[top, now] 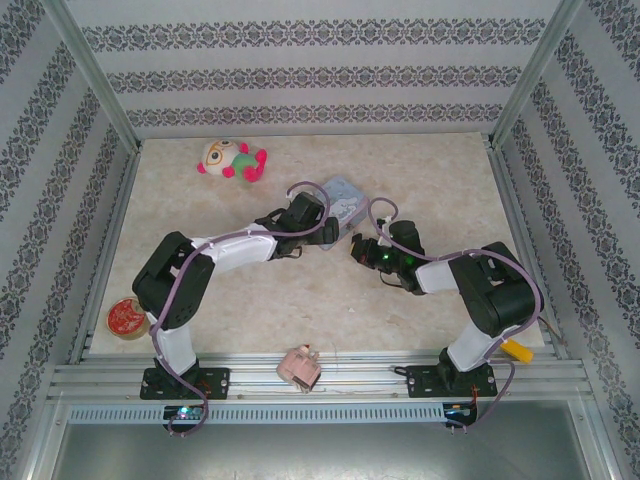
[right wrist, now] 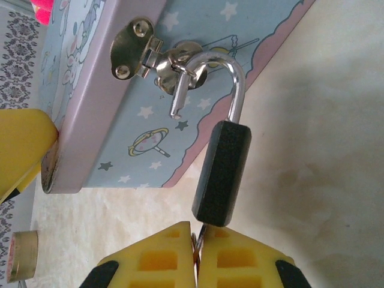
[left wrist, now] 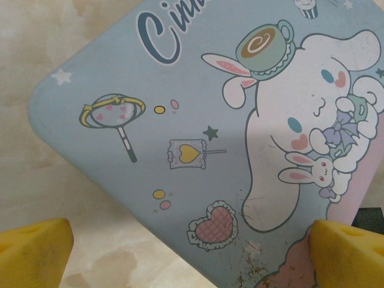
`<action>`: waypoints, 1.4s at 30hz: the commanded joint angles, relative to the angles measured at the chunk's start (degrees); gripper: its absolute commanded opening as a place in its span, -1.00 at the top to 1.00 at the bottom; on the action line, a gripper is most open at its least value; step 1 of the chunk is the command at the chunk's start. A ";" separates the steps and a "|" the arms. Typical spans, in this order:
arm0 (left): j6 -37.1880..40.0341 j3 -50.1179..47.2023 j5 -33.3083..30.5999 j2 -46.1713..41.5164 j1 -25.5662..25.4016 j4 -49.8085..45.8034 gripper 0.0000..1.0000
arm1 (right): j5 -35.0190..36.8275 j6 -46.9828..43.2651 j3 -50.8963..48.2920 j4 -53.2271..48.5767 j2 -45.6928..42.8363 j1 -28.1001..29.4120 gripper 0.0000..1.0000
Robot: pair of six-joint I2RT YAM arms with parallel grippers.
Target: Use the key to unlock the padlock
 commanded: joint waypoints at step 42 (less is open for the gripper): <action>-4.69 -5.23 7.06 -3.23 -0.39 -5.87 -0.99 | 8.28 1.57 -4.99 3.91 -7.77 6.86 1.00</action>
